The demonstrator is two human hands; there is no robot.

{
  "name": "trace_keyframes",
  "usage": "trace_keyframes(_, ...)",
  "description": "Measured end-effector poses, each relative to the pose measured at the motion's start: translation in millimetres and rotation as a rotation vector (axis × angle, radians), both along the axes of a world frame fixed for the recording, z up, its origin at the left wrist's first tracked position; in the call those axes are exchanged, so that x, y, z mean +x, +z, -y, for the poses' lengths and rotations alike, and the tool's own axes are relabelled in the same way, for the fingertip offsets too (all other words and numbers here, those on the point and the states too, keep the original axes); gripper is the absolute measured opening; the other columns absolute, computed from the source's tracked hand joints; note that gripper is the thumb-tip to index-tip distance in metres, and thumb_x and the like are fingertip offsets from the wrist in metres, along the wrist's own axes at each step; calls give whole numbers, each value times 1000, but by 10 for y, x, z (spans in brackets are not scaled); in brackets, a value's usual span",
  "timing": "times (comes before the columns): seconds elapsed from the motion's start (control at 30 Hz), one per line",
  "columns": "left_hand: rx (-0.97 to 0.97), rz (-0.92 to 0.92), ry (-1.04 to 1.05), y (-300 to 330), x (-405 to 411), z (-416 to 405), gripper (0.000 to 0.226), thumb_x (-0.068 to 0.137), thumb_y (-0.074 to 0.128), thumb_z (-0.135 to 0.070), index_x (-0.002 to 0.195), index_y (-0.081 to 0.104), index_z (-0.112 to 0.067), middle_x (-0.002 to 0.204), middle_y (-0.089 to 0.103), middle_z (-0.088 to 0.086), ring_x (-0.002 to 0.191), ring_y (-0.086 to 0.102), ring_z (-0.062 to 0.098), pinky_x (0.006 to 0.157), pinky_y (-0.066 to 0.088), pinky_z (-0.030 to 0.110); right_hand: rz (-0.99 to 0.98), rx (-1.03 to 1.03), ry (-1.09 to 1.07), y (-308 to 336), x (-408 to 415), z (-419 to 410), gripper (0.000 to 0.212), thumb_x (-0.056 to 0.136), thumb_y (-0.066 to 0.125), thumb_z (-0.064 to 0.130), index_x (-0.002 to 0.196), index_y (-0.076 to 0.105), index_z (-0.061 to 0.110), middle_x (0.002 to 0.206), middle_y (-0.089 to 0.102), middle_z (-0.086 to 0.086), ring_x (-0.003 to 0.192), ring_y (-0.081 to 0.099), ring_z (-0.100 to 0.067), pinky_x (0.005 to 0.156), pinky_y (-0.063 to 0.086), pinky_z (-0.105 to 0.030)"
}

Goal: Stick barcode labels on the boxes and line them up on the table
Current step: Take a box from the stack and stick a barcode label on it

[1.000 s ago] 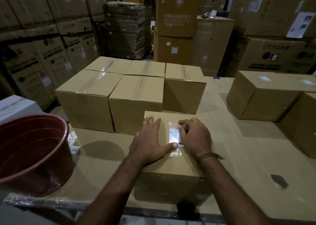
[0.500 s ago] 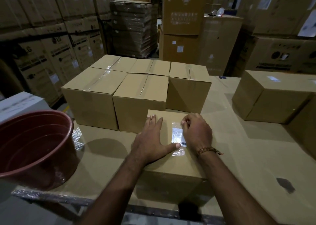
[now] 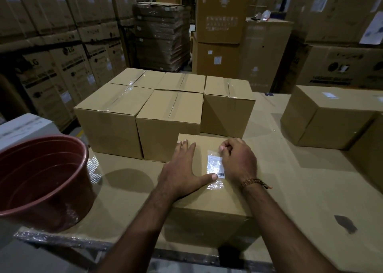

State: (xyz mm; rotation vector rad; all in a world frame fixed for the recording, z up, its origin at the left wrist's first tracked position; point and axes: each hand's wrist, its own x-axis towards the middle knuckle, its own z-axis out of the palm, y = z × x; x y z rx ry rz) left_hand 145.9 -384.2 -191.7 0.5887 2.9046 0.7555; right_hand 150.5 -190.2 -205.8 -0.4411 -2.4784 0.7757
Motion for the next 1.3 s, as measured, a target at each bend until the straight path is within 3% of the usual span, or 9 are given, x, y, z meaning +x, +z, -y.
trace_keyframes(0.73, 1, 9, 16, -25, -20, -6, 128, 73, 62, -91, 168, 2, -31, 176, -9, -10, 161, -9, 11, 122, 27, 62, -12, -36, 33, 21, 12, 0, 16, 99, 62, 26, 83, 59, 30, 88, 56, 15, 80, 55, -13, 69, 38, -31)
trace_keyframes(1.0, 3, 9, 9, -7, -10, -4, 128, 74, 65, -89, 169, 2, -30, 176, -9, -9, 161, -11, 11, 123, 27, 62, -72, -177, 49, 10, -8, -63, 13, 102, 63, 29, 89, 63, 24, 93, 65, 8, 84, 61, -19, 74, 53, -38)
trace_keyframes(1.13, 1, 15, 8, -7, -13, -6, 127, 75, 64, -89, 168, 2, -30, 176, -10, -9, 162, -10, 12, 123, 27, 63, -54, -191, 107, 52, 31, -49, 13, 103, 61, 40, 94, 61, 30, 98, 66, 11, 83, 62, -11, 73, 55, -38)
trace_keyframes(1.3, -5, 29, 8, 13, -12, -7, 125, 76, 62, -89, 168, 1, -31, 176, -10, -9, 162, -9, 14, 123, 26, 64, 56, -371, 288, 135, 148, -90, 17, 98, 70, 49, 109, 57, 43, 106, 69, 12, 94, 70, -11, 75, 63, -44)
